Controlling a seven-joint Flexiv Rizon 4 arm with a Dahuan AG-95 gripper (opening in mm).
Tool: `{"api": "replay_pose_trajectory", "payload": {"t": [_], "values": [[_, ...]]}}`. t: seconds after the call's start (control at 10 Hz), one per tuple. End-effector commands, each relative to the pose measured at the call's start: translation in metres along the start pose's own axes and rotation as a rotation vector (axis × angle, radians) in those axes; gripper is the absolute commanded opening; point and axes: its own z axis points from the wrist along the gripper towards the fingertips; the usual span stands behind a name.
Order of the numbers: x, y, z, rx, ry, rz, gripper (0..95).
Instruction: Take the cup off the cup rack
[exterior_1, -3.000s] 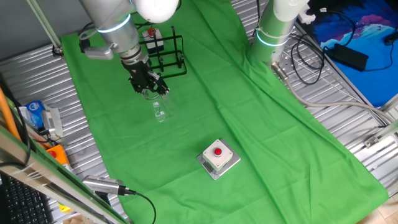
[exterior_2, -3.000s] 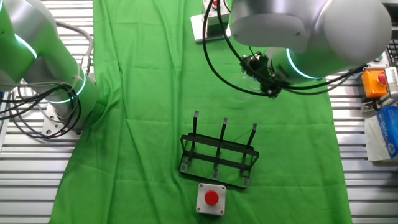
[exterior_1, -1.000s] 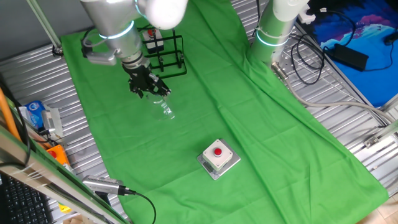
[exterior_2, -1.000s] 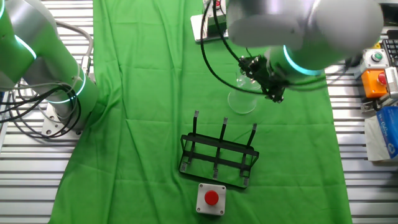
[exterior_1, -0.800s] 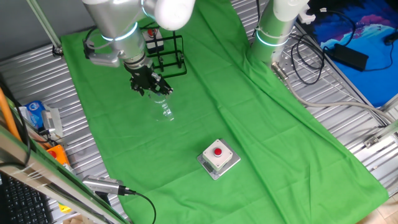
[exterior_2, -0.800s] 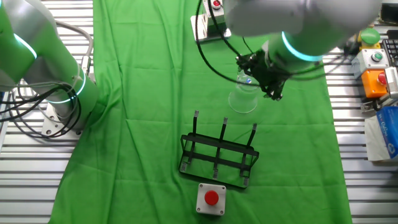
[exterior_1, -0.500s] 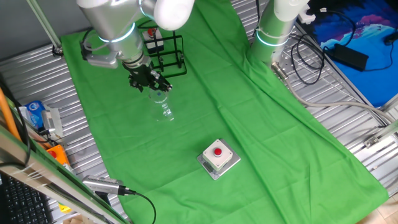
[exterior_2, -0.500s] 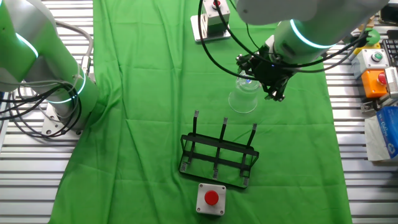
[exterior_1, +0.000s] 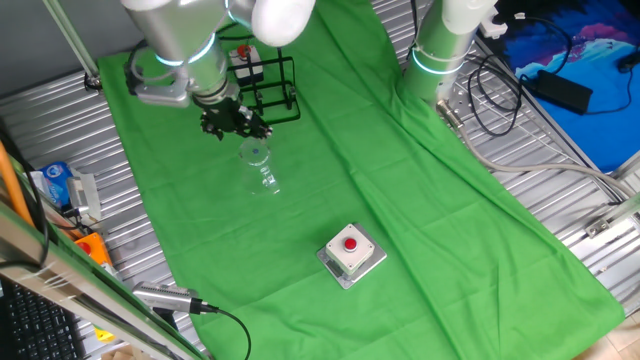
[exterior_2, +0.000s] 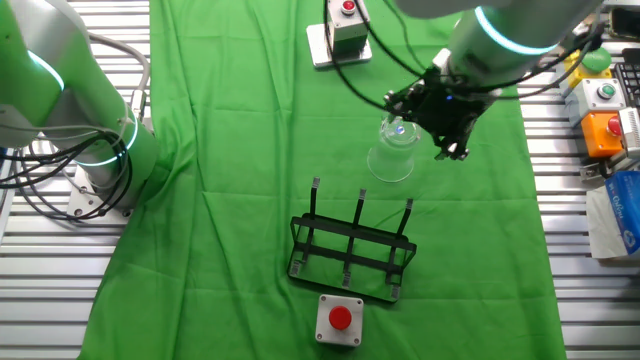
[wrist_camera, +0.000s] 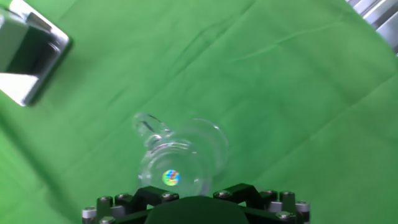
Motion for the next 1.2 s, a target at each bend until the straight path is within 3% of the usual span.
{"api": "replay_pose_trajectory", "payload": {"t": [0.1,0.7,0.8,1.0,1.2], "values": [[0.002,-0.015,0.0,0.016,0.0,-0.027,76.0],[-0.002,-0.024,0.007,0.016,-0.016,-0.029,76.0],[-0.002,-0.024,0.006,-0.007,-0.028,-0.013,95.0],[-0.005,-0.021,0.006,-0.045,-0.046,0.02,95.0],[-0.01,-0.02,0.009,-0.041,-0.043,0.006,95.0]]}}
